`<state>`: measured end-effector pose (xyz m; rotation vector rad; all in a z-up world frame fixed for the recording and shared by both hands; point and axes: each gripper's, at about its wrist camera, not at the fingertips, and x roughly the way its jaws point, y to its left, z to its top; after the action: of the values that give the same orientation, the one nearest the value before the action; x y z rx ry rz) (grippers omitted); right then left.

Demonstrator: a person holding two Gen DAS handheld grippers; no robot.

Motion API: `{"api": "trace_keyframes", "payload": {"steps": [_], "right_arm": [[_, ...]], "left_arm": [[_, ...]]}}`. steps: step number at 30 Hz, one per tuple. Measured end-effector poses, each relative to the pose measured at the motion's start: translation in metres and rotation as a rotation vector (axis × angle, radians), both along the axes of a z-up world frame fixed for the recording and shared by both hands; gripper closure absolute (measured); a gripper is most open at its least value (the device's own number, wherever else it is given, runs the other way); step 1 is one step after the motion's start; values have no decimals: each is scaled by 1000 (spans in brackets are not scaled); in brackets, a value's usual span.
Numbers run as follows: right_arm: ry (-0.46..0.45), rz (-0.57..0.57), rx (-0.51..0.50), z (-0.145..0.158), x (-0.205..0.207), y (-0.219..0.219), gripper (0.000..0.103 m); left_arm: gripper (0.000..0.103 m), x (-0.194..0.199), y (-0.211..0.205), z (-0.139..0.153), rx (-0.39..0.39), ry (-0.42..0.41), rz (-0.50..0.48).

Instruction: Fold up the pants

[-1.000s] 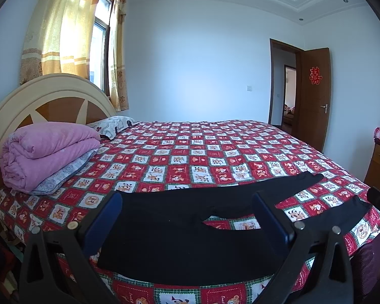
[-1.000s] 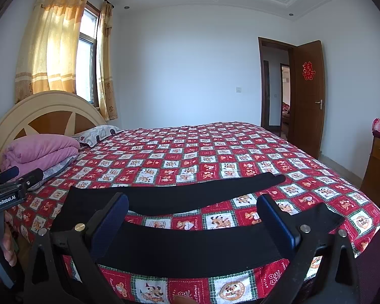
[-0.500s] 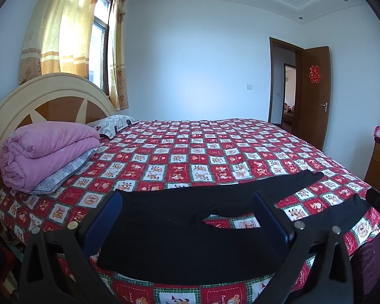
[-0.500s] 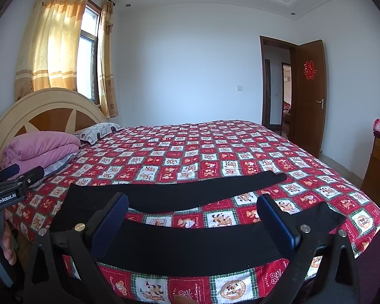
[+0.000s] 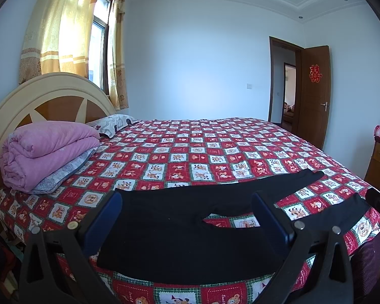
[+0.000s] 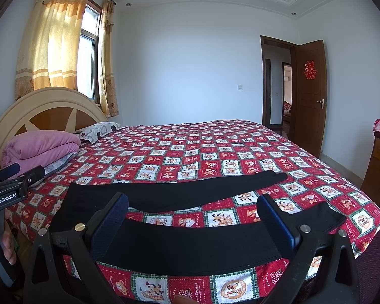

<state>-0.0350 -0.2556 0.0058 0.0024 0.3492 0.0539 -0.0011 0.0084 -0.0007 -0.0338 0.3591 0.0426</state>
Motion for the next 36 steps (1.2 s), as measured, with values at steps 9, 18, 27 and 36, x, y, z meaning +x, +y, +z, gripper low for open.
{"api": "trace_keyframes", "payload": {"steps": [9, 18, 27, 36], "right_arm": [[2, 1, -2, -1, 0, 1, 1], [7, 1, -6, -3, 1, 3, 1], [32, 0, -16, -11, 8, 6, 1], [100, -10, -39, -36, 29, 9, 1]], "left_arm": [[0, -1, 2, -6, -2, 5, -4], [0, -1, 1, -12, 0, 10, -5], [0, 12, 3, -29, 9, 52, 19], [0, 80, 70, -73, 125, 146, 170]]}}
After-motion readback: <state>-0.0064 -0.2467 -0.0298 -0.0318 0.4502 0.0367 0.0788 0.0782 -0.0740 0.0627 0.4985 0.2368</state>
